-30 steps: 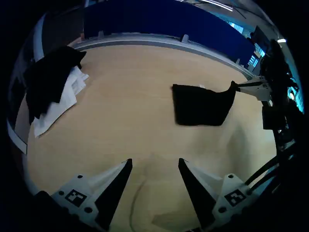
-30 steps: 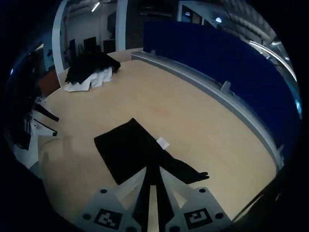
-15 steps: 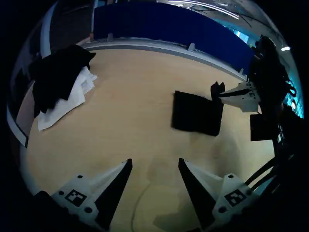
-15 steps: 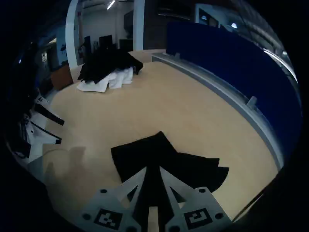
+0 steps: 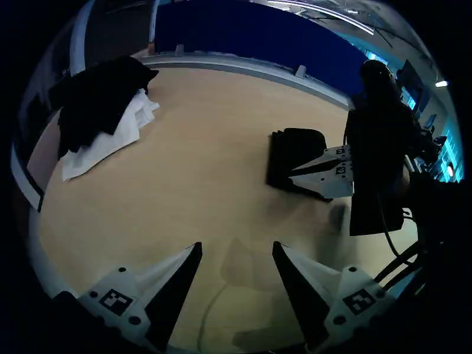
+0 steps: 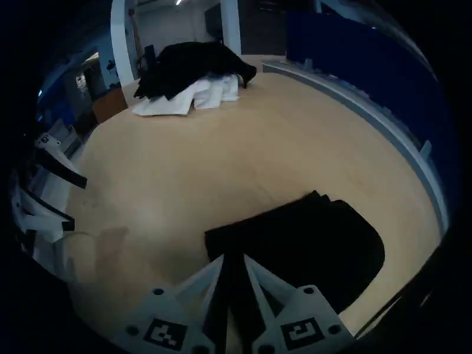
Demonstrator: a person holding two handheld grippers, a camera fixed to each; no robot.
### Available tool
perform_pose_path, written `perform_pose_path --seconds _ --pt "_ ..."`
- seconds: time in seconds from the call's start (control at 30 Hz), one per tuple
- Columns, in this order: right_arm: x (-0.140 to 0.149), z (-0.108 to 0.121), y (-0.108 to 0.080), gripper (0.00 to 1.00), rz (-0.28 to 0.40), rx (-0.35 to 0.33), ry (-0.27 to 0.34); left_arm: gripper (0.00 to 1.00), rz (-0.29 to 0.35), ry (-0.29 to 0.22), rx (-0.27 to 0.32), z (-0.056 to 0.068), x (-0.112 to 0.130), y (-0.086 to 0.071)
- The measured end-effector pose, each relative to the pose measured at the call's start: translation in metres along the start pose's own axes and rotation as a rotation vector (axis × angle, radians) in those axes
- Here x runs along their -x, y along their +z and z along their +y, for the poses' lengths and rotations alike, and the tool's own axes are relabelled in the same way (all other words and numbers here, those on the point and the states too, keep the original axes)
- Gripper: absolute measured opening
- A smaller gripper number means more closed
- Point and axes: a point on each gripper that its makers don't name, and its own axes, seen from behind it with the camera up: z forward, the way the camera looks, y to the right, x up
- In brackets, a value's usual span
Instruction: Fold towel
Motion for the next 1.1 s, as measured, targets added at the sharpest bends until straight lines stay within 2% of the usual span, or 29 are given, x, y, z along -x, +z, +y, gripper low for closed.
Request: perform_pose_path --seconds 0.23,0.33,0.4,0.53,0.67,0.87,1.1 --pt "-0.003 0.003 -0.006 0.09 0.007 -0.004 0.009 0.88 0.0 -0.015 0.002 -0.004 0.001 -0.004" --pt "-0.004 0.004 -0.008 0.15 0.017 -0.001 0.008 0.88 0.001 -0.014 0.002 -0.006 0.002 -0.006" --pt "-0.006 0.004 -0.01 0.25 0.026 0.004 0.008 0.88 0.0 -0.01 0.0 -0.008 0.002 -0.007" --pt "-0.008 0.002 -0.018 0.63 0.046 -0.002 0.003 0.88 0.001 -0.008 -0.002 -0.011 0.003 -0.009" --pt "-0.006 0.003 -0.025 0.75 0.051 0.01 -0.007 0.88 0.0 -0.012 -0.003 -0.013 0.003 -0.01" --pt "-0.001 0.006 -0.032 0.79 0.054 0.036 -0.001 0.88 0.001 -0.01 -0.002 -0.013 0.003 -0.012" --pt "0.019 0.013 -0.047 0.79 0.045 0.089 0.038 0.88 0.0 -0.006 0.001 -0.012 0.004 -0.011"
